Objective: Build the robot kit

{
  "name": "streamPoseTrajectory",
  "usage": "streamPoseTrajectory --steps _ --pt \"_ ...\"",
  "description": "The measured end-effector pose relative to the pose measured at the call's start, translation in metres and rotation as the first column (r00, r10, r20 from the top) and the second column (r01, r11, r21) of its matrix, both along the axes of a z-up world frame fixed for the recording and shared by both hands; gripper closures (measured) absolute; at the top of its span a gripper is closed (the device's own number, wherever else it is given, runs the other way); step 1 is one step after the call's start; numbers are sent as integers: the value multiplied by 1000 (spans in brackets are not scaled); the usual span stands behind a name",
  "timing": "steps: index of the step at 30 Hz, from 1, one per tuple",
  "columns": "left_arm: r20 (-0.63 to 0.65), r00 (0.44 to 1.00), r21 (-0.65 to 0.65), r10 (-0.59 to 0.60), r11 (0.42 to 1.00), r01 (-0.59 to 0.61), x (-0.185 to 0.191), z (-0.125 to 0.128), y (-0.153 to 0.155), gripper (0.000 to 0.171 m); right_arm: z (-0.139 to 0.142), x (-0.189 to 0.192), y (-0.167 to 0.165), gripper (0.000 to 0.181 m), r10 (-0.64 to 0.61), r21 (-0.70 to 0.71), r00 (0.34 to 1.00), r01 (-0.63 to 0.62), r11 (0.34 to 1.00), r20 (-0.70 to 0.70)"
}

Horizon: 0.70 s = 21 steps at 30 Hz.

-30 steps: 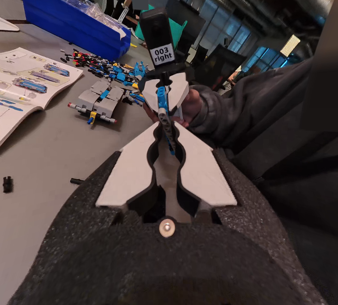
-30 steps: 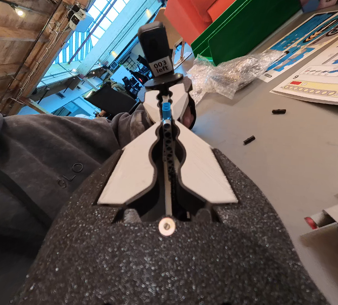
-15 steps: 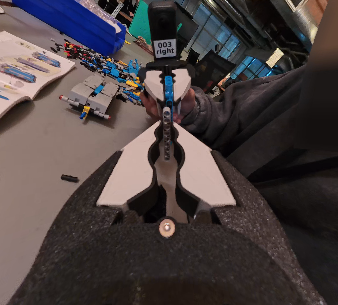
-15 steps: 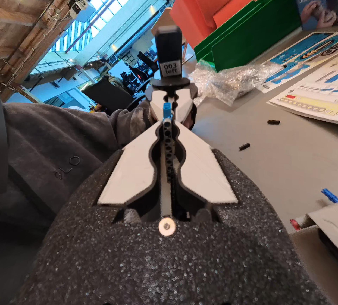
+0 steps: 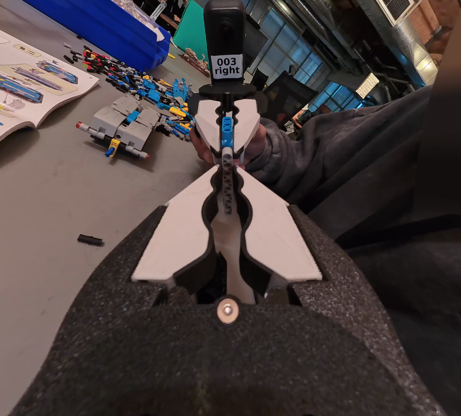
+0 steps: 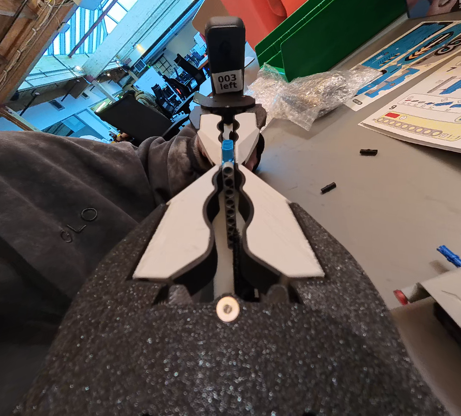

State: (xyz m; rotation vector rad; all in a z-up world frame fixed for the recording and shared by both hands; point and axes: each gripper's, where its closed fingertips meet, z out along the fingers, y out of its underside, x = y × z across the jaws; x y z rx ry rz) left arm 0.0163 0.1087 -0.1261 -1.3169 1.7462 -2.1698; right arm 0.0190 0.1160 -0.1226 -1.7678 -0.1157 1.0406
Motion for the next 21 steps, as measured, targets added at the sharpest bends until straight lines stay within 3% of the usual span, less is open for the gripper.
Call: streamPoseTrajectory --steps 8,17,21 --pt "-9 999 53 -34 998 34 -4 -4 -4 166 -4 -5 -3 176 41 -24 999 -42 999 -17" --pt "-122 986 97 -110 988 122 -12 -21 -14 166 -20 -15 -10 176 106 -39 978 -101 994 180" --pt "-172 975 103 -141 982 160 -15 -32 -19 166 -32 -20 -13 176 148 -99 969 -131 986 198"
